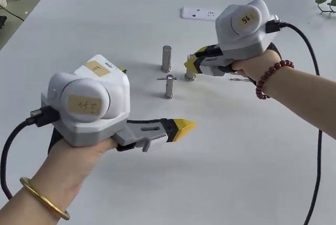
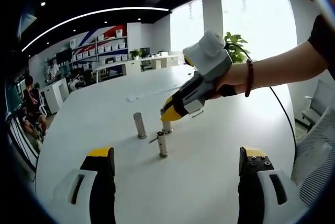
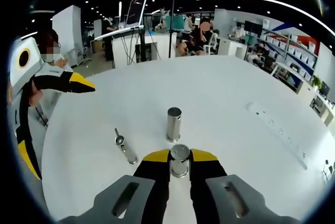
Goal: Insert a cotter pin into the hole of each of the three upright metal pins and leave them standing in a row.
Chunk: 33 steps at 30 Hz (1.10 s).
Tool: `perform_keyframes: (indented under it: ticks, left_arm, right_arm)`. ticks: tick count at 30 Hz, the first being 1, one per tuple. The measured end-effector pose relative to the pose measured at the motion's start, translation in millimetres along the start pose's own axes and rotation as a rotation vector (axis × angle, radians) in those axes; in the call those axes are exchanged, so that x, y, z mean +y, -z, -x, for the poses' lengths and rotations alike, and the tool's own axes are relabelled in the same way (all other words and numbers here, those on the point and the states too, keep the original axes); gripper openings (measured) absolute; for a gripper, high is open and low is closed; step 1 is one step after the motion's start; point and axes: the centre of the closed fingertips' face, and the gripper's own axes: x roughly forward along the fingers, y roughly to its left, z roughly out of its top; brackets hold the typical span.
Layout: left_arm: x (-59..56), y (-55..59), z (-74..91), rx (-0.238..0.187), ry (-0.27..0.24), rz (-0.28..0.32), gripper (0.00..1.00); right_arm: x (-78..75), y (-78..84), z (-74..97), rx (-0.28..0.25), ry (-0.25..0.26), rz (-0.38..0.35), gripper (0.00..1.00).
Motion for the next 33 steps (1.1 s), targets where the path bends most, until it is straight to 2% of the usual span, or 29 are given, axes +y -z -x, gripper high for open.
perform_keyframes:
  ticks: [11, 14, 19, 22, 33]
  left_arm:
    - [-7.5, -1.0, 6.2, -0.011, 0.002, 0.011, 0.98]
    - [-7.9, 1.1, 7.4, -0.001, -0.003, 0.007, 0.98]
    - [-10.0, 4.0, 9.3, 0.001, -0.004, 0.01, 0.98]
    - [-12.1, 5.8, 9.9, 0.004, -0.001, 0.01, 0.98]
    - [-16.0, 7.2, 14.0, 0.005, 0.002, 0.012, 0.97]
  right_arm:
    - [16.0, 19.1, 25.7, 0.014, -0.035, 0.047, 0.08]
    - [19.6, 22.5, 30.4, 0.019, -0.047, 0.062, 0.08]
    - [38.6, 27.1, 42.2, 0.021, -0.079, 0.084, 0.08]
    - [40.5, 29.1, 44.0, 0.021, -0.096, 0.092, 0.08]
    - [72.9, 37.1, 53.0, 0.023, -0.154, 0.11, 0.08]
